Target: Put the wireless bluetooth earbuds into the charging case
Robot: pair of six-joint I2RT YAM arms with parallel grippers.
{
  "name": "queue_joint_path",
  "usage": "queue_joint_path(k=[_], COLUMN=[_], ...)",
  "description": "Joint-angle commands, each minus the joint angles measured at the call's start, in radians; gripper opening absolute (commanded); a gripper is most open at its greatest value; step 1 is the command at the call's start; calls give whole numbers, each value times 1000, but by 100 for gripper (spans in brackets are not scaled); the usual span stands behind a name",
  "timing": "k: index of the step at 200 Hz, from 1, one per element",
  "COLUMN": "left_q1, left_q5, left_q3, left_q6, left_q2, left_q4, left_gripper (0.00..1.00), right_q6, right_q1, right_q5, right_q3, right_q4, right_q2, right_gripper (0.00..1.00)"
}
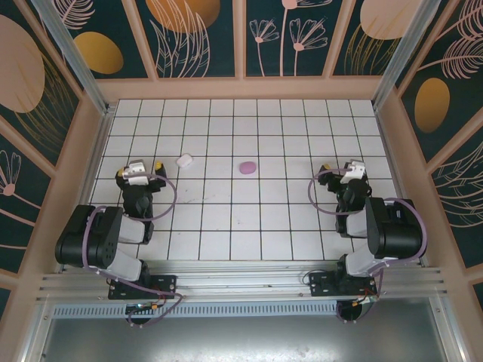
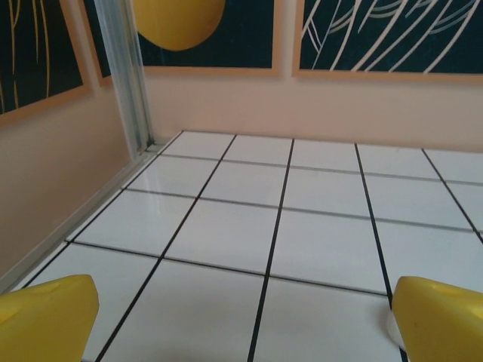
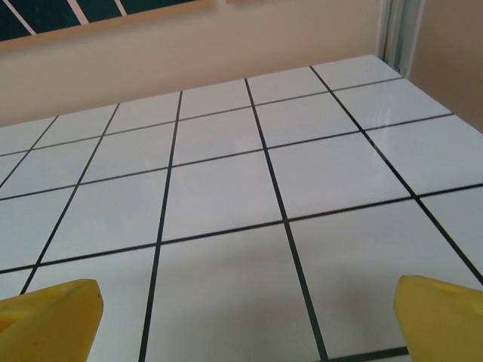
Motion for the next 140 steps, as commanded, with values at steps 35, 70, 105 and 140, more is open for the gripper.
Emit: queue_joint_path(k=[35,70,105,140], left_q1=[32,32,31,32], left_q5=[76,76,76,76], left_q3=[32,32,32,33], left_q6=[-31,-30,-30,-30], left_q2=[0,0,0,0], left_q4=[-52,-53,-53,-53], left_gripper=[98,98,98,98], right_q6=[-26,-27,-28,-28], right_q1=[18,18,18,18], right_q5=[6,7,7,6], right_q3=[25,25,30,29], right_q4=[42,42,36,38], right_q2=[4,3,5,6], right_gripper=[99,99,99,99])
